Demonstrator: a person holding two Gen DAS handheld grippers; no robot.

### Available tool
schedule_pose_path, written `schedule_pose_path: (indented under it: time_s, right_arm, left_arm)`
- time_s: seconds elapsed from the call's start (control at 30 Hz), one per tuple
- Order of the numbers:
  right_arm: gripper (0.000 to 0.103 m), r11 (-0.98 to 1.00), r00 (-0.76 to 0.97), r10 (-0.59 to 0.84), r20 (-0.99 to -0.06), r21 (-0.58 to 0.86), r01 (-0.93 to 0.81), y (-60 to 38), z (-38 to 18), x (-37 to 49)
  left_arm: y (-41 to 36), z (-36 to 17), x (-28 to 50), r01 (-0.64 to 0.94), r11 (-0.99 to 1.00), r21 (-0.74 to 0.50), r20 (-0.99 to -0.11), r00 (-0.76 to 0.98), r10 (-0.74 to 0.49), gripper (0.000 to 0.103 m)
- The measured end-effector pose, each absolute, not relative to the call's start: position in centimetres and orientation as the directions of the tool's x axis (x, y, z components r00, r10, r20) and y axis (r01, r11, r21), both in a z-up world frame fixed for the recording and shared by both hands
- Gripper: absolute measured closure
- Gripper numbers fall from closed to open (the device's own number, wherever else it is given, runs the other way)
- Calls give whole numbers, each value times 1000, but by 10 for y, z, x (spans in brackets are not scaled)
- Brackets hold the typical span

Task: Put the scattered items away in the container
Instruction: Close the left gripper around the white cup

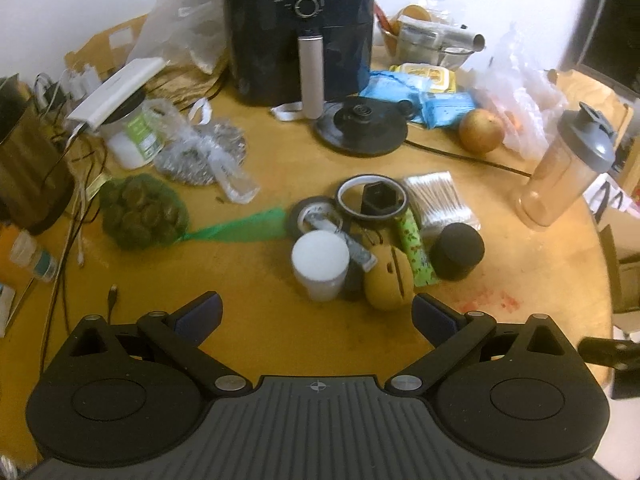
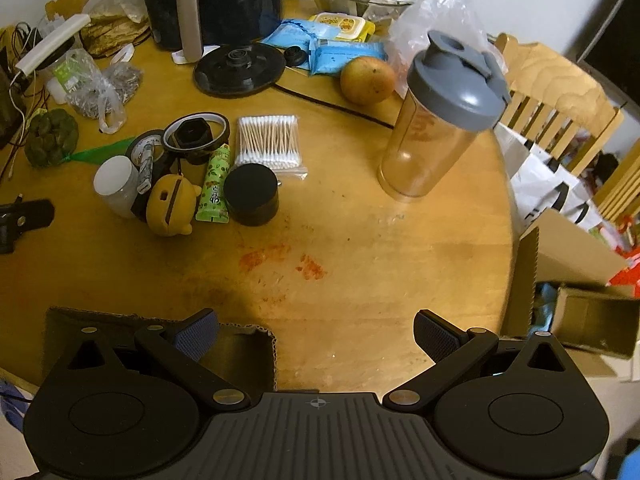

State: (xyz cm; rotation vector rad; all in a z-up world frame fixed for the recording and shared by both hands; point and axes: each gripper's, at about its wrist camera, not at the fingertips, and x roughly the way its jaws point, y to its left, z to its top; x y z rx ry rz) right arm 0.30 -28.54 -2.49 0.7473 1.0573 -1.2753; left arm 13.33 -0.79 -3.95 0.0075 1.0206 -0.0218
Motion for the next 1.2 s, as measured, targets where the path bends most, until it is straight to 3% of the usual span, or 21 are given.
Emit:
schedule_pose_path:
  time_s: [0.33, 0.37, 0.4, 0.83, 0.9, 1.07, 1.2]
  right_arm:
    - [0, 125, 72, -387, -919, 26, 992, -278, -25, -9]
    - [0, 114, 78, -388, -918, 36, 993, -278, -25, -11]
    - [0, 105, 86, -391, -916, 49, 993, -277, -25, -12]
    - [0, 1, 39, -378, -925, 42, 999, -272, -32, -23]
    - [0, -12, 36, -376, -926, 44, 999, -271, -33, -25]
    - [0, -31, 38, -374, -927, 53, 998, -270, -34, -27]
    - [0, -43, 55, -377, -925, 77, 996, -270, -34, -31]
  left_arm:
    - [-3, -85, 169, 56, 998, 23, -862, 506, -8, 2]
    - [-2, -89, 172, 56, 998, 21, -861, 508, -10, 13]
    - [0, -94, 176, 54, 998, 21, -866, 500, -9, 18]
    - [6, -129, 206, 10, 999, -34, -889, 457, -35, 25]
    - [5, -133, 209, 6, 999, -42, -891, 451, -40, 28]
    - [0, -138, 214, 2, 999, -41, -894, 446, -37, 50]
    - [-1, -137, 215, -2, 999, -41, -893, 448, -36, 50]
